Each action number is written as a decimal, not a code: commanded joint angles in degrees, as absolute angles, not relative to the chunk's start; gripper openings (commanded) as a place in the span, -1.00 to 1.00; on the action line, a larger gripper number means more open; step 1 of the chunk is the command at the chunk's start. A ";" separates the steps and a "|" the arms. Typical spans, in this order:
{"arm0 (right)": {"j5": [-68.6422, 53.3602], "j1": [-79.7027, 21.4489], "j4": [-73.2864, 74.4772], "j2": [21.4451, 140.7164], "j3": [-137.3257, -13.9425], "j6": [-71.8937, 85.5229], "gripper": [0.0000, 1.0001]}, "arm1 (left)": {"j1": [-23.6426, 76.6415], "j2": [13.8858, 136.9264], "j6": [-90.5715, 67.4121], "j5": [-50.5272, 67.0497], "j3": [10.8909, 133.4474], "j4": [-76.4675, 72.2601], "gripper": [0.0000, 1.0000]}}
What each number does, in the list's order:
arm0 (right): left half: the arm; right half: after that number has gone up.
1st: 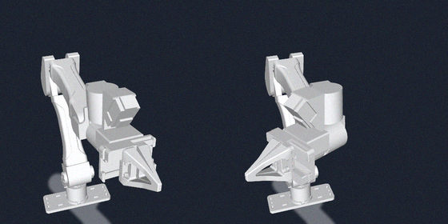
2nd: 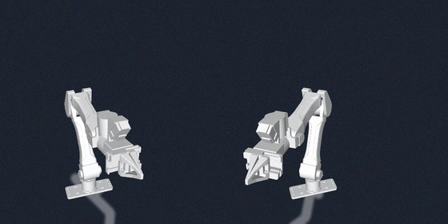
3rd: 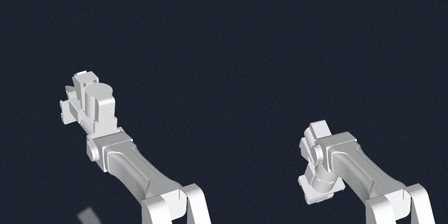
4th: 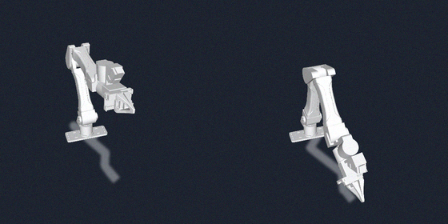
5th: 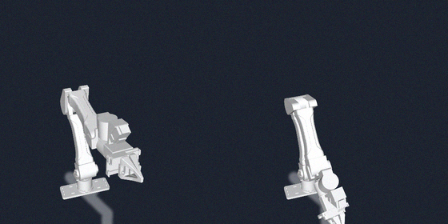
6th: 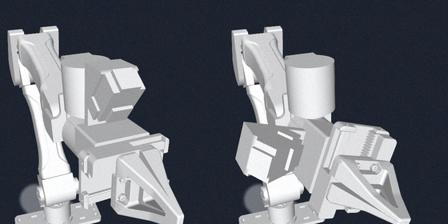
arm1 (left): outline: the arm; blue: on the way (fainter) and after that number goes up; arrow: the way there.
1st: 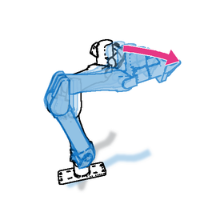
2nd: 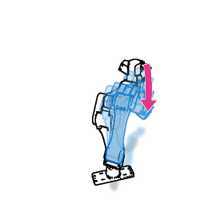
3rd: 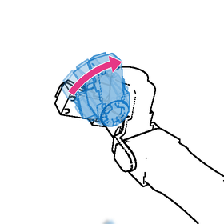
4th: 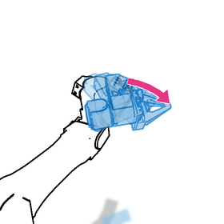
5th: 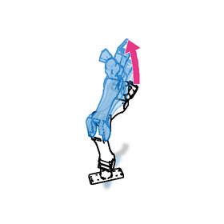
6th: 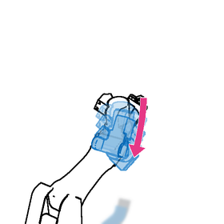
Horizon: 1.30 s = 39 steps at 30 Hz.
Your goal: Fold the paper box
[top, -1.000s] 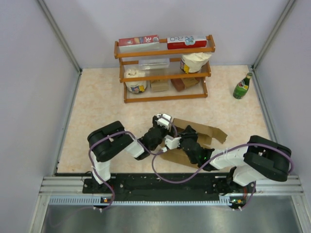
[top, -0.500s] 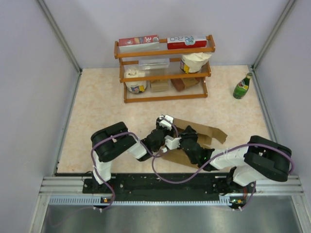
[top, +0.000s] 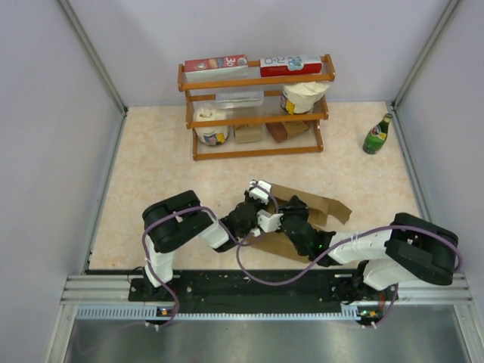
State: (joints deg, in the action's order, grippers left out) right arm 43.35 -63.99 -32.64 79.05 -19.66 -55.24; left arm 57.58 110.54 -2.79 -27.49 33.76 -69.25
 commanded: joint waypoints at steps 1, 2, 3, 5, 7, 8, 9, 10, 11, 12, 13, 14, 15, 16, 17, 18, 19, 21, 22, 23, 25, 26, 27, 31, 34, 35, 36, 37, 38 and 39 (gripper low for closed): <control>41.92 -64.77 -32.70 76.47 -23.11 -51.59 -0.23 | 58.10 110.66 -0.35 -27.25 34.54 -71.89 -0.40; 41.75 -64.78 -32.43 75.86 -23.38 -51.24 -0.16 | 58.10 110.57 -0.44 -27.07 34.37 -71.98 -0.39; 41.57 -64.78 -31.39 75.24 -23.81 -50.72 -0.11 | 58.18 110.39 -0.44 -26.98 34.37 -71.98 -0.39; 40.87 -64.78 -29.28 73.22 -24.87 -49.49 -0.06 | 58.18 110.13 -0.44 -26.72 34.10 -71.98 -0.38; 39.73 -64.78 -25.07 69.98 -27.06 -46.42 -0.02 | 58.18 109.95 -0.44 -26.81 33.84 -72.07 -0.36; 38.86 -64.78 -23.40 67.87 -28.03 -45.19 0.01 | 58.10 109.69 1.04 -26.72 33.49 -72.16 -0.35; 37.63 -64.69 -20.86 65.68 -29.26 -43.61 0.04 | 58.10 109.51 1.32 -26.63 33.31 -72.16 -0.34; 36.05 -64.77 -18.13 63.65 -30.40 -42.11 0.07 | 58.18 109.25 1.49 -26.54 33.05 -72.16 -0.33; 34.38 -64.78 -15.06 61.37 -31.80 -40.36 0.08 | 58.10 109.07 1.58 -26.63 32.79 -72.25 -0.33; 32.63 -64.69 -12.51 59.35 -32.95 -38.60 0.08 | 58.10 108.81 1.67 -26.63 32.52 -72.25 -0.32; 31.65 -64.69 -11.26 57.76 -33.65 -37.28 0.08 | 58.18 108.63 1.50 -26.98 32.08 -72.68 -0.31; 31.03 -64.60 -10.29 56.00 -34.36 -35.35 0.09 | 58.10 108.55 1.49 -26.98 31.65 -72.86 -0.30; 30.42 -64.43 -9.67 53.99 -34.80 -33.94 0.09 | 58.10 108.37 1.58 -27.07 31.29 -73.21 -0.30; 30.24 -64.34 -9.15 52.66 -35.24 -32.62 0.10 | 58.10 108.11 1.50 -27.33 30.94 -73.39 -0.29; 29.89 -64.25 -8.88 50.47 -35.51 -31.48 0.10 | 58.10 107.93 1.49 -27.51 30.68 -73.48 -0.28; 29.80 -64.07 -8.70 49.32 -35.68 -30.16 0.11 | 58.10 107.76 1.58 -27.68 30.41 -73.39 -0.28; 29.79 -63.72 -8.70 47.91 -35.77 -29.02 0.12 | 58.10 107.58 1.67 -28.03 30.15 -73.48 -0.28; 29.80 -62.76 -8.61 45.71 -35.68 -26.82 0.14 | 58.01 107.14 1.93 -28.65 29.53 -73.39 -0.27; 29.71 -61.62 -8.44 44.83 -35.51 -25.50 0.14 | 58.01 106.88 2.02 -29.00 29.27 -73.39 -0.27; 29.53 -60.74 -8.35 44.13 -35.33 -24.27 0.15 | 57.92 106.53 2.20 -29.18 29.01 -73.39 -0.26; 29.09 -58.98 -8.00 42.55 -34.90 -21.55 0.15 | 57.75 105.82 2.37 -29.36 28.39 -73.30 -0.25; 28.83 -58.10 -7.82 41.84 -34.54 -20.32 0.15 | 57.57 105.39 2.46 -29.36 28.21 -73.30 -0.25; 28.83 -57.31 -7.74 41.23 -34.28 -19.35 0.15 | 57.39 104.95 2.55 -29.62 27.95 -73.04 -0.25; 28.74 -55.64 -7.21 40.25 -33.14 -17.41 0.16 | 56.60 103.89 3.77 -30.76 27.33 -73.04 -0.24; 29.18 -55.37 -7.12 39.90 -32.52 -16.53 0.17 | 56.51 104.24 5.00 -32.78 27.25 -73.65 -0.29; 29.18 -55.28 -7.12 39.90 -32.52 -16.35 0.17 | 56.43 104.67 5.27 -33.65 27.33 -74.00 -0.33; 29.18 -55.11 -6.86 39.82 -32.43 -16.17 0.17 | 56.43 105.03 5.80 -34.45 27.51 -74.18 -0.36; 29.09 -55.19 -6.77 39.90 -32.43 -16.08 0.17 | 56.43 105.55 6.24 -35.24 27.68 -74.44 -0.38; 29.18 -55.11 -6.59 39.90 -32.43 -16.00 0.17 | 56.43 105.90 6.68 -35.68 27.86 -74.79 -0.40; 29.09 -55.02 -6.59 39.82 -32.43 -15.82 0.17 | 56.43 106.34 7.11 -36.29 28.04 -75.14 -0.45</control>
State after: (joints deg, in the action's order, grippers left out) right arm 29.61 -55.68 -6.15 40.75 -32.60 -18.13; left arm 56.66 106.15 4.60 -32.56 27.73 -71.55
